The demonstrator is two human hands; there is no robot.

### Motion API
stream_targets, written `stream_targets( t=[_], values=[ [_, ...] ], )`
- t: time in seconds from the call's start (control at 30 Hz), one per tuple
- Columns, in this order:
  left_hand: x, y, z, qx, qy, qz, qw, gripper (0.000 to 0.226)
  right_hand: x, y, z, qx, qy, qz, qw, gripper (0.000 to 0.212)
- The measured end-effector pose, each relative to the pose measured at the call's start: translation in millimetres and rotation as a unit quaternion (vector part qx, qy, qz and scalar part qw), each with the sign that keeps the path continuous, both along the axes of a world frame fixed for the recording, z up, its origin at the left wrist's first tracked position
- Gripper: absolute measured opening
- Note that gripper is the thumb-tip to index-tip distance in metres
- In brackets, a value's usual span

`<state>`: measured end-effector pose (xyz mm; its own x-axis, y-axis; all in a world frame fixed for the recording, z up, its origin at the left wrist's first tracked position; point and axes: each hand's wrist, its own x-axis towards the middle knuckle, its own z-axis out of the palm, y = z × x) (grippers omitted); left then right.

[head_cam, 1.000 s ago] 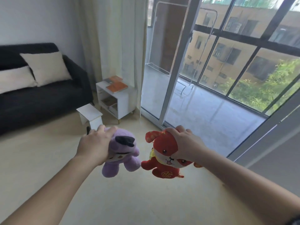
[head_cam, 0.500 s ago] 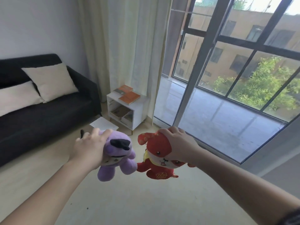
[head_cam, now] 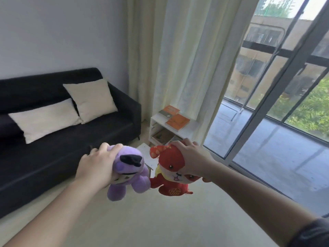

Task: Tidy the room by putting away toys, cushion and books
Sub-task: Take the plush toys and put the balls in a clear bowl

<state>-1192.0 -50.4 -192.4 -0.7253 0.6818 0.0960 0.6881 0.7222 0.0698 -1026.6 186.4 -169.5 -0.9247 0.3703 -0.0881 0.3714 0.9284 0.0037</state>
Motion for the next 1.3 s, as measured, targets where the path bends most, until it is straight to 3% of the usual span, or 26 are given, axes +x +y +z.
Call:
stream_targets(
  t=[0.17, 0.37, 0.73, 0.97, 1.3],
  values=[
    [-124, -32, 15, -0.004, -0.008, 0.052, 0.999, 0.063, -146, -24, 14, -0.008, -0.001, 0.046, 0.999, 0.087],
    [-242, -77, 2, 0.011, -0.005, 0.078, 0.997, 0.064, -266, -64, 16, -0.004, -0.003, 0.074, 0.997, 0.088],
    [-461, -201, 0, -0.03, -0.007, 0.032, 0.999, 0.071, -476, -191, -9, -0.023, -0.025, 0.037, 0.999, 0.09],
    [-578, -256, -4, -0.037, -0.012, 0.051, 0.998, 0.061, -588, -253, -11, -0.029, -0.039, 0.051, 0.998, 0.092],
    [-720, -339, -55, -0.063, -0.069, 0.187, 0.978, 0.066, -789, -307, -52, -0.038, -0.085, 0.169, 0.981, 0.092]
  ],
)
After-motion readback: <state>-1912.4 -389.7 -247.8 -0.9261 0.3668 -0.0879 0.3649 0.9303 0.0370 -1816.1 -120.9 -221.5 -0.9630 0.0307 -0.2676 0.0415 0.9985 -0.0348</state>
